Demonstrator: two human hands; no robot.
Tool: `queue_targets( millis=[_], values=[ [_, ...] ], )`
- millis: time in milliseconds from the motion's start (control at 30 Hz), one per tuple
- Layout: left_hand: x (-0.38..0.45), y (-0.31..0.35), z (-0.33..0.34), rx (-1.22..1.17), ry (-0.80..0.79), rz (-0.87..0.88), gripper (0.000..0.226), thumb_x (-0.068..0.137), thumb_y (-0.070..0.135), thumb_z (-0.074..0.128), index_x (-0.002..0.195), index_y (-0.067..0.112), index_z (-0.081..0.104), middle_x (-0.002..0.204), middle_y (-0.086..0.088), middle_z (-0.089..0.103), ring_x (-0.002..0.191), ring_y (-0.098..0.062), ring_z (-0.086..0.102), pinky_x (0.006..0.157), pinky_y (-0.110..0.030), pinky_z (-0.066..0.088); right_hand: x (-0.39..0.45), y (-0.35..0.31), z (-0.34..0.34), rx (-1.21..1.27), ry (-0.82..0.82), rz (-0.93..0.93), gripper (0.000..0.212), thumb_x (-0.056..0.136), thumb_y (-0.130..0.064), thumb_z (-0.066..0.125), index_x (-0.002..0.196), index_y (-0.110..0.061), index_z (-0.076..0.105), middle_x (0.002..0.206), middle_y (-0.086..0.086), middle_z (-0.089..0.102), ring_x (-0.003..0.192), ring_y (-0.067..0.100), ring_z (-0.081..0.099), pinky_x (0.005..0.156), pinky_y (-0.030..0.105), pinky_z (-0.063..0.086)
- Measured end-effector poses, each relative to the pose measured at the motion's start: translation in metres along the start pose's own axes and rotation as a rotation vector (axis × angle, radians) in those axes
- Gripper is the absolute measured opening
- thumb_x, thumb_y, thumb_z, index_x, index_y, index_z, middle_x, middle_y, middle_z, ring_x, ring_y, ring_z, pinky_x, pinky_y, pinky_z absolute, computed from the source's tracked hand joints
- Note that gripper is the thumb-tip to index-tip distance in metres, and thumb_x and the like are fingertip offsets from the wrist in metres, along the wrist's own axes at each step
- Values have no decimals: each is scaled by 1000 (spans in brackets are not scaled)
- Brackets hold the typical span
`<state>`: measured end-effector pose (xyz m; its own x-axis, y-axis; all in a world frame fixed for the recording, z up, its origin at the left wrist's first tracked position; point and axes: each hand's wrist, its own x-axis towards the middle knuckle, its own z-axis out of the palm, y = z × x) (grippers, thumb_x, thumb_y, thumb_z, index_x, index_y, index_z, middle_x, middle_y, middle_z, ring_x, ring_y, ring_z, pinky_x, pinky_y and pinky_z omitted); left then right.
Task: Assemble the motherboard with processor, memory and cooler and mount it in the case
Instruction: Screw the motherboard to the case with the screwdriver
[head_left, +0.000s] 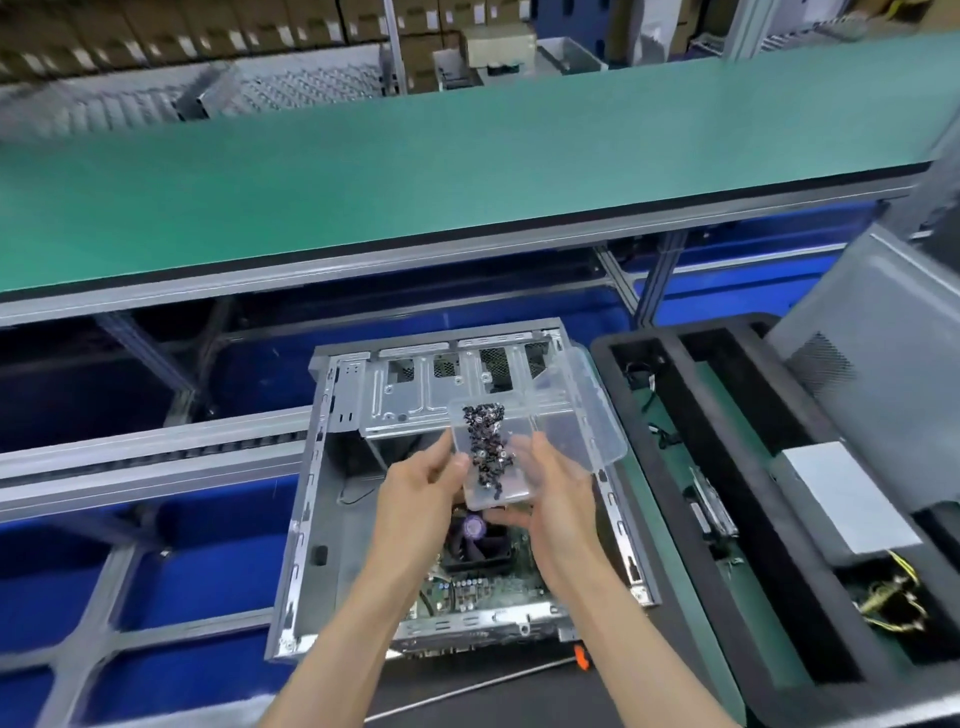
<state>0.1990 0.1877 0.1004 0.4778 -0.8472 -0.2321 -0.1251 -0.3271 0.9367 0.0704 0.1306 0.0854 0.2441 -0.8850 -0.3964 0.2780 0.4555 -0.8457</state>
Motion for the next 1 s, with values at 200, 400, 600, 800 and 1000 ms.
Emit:
queue_targets(
  millis=[200,400,600,800,1000],
  values=[
    [10,-9,-8,62,-6,48,44,94,40,64,137,41,56,113,23,67,97,11,63,90,-25,50,-2,4,0,53,-33,-7,35,99,-41,54,107,-16,76,114,3,72,97,16,71,52,34,56],
    [21,2,-7,282,40,352,50,88,16,72,133,32,58,119,15,45,97,3,59,82,-9,50,-1,3,0,48,8,-51,37,101,-41,51,105,-13,76,125,6,67,105,29,67,61,38,57],
    [34,13,-3,514,-16,461,13,86,20,72,99,20,70,118,9,38,93,-6,52,80,-23,48,2,4,-1,81,33,-72,36,101,-39,52,104,-11,76,123,10,67,101,29,69,62,39,57],
    [43,23,7,532,-45,376,16,84,23,72,99,26,69,113,12,38,67,-9,56,77,-31,52,8,5,-8,92,-5,-100,35,101,-37,51,106,-14,76,129,1,65,98,36,66,62,39,57],
    [46,23,12,462,-23,418,16,89,20,67,101,31,68,108,15,45,86,4,59,86,-21,53,19,4,-22,75,-33,-141,32,102,-35,51,109,-15,74,129,-9,65,81,33,70,62,41,59]
  ],
)
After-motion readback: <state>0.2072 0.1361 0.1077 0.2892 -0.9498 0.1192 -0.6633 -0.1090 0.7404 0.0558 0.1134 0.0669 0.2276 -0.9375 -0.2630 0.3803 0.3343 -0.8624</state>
